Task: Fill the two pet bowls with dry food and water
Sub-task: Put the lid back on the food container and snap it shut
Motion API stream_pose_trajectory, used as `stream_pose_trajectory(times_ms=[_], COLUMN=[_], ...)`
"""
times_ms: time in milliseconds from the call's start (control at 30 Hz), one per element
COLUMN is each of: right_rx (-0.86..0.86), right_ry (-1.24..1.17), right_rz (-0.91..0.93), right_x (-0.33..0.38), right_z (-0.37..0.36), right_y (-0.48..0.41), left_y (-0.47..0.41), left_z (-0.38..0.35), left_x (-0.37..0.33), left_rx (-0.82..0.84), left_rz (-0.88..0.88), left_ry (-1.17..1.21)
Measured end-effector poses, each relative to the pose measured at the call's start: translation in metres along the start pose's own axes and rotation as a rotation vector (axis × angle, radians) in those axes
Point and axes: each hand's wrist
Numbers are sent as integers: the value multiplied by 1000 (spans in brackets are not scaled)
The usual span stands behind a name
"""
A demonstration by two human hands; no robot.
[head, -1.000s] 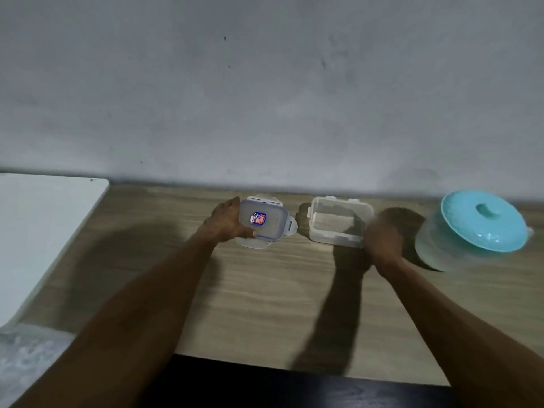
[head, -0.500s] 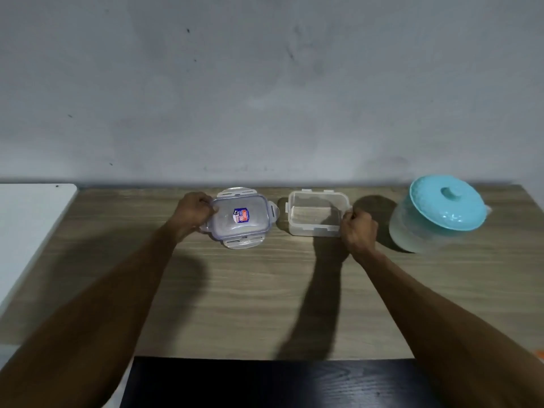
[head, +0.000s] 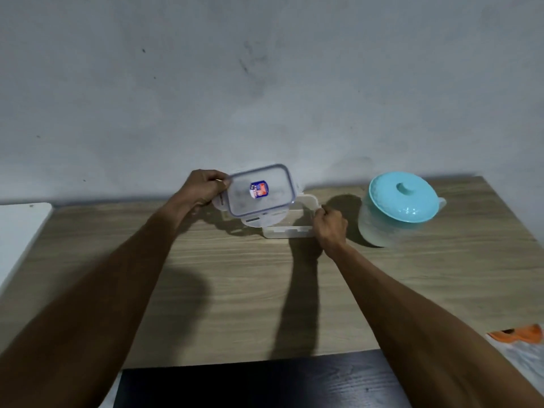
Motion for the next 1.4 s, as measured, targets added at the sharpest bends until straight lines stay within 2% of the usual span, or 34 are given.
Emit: stream_pose_trajectory(times_ms=[233,367,600,767,867,933,1000,1100,1200,1400], right_rx=[-7,12,37,-4,-77,-93,4,250,357,308], right_ry=[-239,-280,-270,-213,4,183,389,731,943,1072], right_rz=[-88,-50,-8,-11,93,248,437,639,714,763], right_x=[-5,-19,-25,-20,-13,-6,3,19,28,34], right_z=[11,12,5,8,12,14,16,16,6,-4], right_y=[-6,-8,-10,-7,-5,-6,-14,-27,-37,-43], left_y=[-9,-9,-13,-10,-1,4,8,13,12,12], left_z=[-67,-81,-86,-88,-88,-89,-88,-88,-85,-85], left_x=[12,16,22,32,30,30,32,40,54,65], left_rx=[78,98,42,54,79,106,131,190,197,187], left_rz=[56,79,27,67,126,171,195,207,209,251], left_ry=[-93,-103,-154,-126,-113,-86,-55,-24,-16,3])
Point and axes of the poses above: each hand's wrist, its own y-axis away from the middle knuckle, its own z-axis out of the back of the hand, x = y × z, and after that the axes turned 15 degrees about y, right-handed
